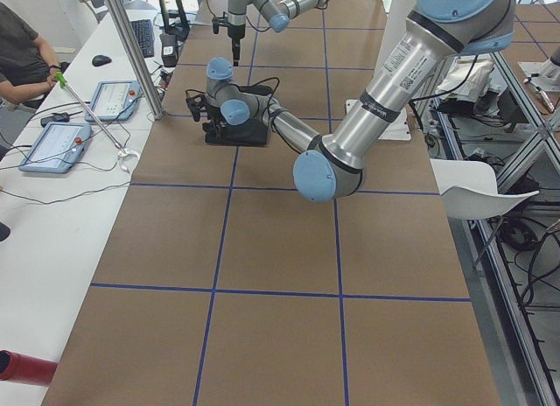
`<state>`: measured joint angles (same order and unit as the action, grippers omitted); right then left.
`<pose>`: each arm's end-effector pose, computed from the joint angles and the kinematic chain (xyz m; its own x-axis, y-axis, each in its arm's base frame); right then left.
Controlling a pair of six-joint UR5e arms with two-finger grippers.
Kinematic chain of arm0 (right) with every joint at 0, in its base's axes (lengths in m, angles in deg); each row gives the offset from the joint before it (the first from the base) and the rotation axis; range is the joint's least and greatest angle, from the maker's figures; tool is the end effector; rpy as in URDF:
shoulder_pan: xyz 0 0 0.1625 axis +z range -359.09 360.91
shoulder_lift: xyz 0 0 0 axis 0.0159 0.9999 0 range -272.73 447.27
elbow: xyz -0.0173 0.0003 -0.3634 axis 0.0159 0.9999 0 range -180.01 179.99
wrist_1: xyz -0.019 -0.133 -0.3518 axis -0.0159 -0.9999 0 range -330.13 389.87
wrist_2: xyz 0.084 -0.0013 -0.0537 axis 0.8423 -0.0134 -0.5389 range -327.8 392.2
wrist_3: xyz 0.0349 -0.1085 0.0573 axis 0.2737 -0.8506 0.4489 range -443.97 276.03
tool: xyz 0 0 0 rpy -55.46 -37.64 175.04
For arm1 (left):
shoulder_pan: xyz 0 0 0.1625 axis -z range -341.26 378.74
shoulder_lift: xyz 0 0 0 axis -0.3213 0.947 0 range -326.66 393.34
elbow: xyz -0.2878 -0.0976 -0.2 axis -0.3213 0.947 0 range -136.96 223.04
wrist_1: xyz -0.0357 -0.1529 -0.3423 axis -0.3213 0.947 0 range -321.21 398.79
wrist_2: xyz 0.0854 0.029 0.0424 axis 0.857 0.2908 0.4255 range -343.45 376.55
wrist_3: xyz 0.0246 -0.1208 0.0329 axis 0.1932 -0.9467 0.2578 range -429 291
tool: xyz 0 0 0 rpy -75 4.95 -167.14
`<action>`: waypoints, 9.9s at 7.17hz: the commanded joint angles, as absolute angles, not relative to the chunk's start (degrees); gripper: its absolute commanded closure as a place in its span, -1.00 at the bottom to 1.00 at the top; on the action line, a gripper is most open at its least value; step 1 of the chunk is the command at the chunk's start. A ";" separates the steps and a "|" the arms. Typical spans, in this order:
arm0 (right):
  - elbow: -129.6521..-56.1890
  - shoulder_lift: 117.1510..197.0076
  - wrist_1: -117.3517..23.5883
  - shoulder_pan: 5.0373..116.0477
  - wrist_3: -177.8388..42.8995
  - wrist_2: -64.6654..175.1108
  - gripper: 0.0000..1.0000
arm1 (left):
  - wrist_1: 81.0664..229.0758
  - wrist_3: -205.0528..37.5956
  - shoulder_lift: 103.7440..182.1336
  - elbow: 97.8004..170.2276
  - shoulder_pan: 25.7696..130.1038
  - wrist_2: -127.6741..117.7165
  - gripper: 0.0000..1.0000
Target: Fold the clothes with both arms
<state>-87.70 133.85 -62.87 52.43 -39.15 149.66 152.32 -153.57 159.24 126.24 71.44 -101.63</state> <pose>-0.3548 -0.5660 0.2220 0.7103 -0.1179 0.6940 -0.0182 0.9825 0.1855 0.3485 -0.5779 0.2751 0.4111 -0.4020 -0.8181 0.4369 0.8746 -0.2102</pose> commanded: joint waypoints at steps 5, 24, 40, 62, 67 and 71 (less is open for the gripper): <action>-94.85 144.89 -73.50 66.19 -60.53 156.99 -1.00 | 151.91 -108.54 138.66 137.53 86.21 -107.01 -1.00; -93.62 174.37 -64.71 84.75 -80.53 165.09 -1.00 | 135.94 -64.70 119.39 143.32 106.72 -108.16 -1.00; -105.75 184.30 -71.12 91.44 -86.78 163.07 -1.00 | 131.34 -64.96 121.59 139.46 106.54 -119.68 -1.00; -105.13 183.51 -71.03 91.35 -80.28 164.13 -1.00 | 131.95 -73.48 122.64 139.37 106.54 -113.53 -1.00; -101.35 180.70 -70.95 91.26 -80.37 164.04 -1.00 | 132.13 -73.13 126.85 137.01 106.28 -110.01 -1.00; -101.53 180.35 -70.95 91.26 -80.28 164.21 -1.00 | 132.13 -70.14 126.51 134.29 106.37 -112.63 -1.00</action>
<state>-101.42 180.43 -70.95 91.26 -80.28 164.12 132.14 -70.34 126.51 135.38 106.36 -111.21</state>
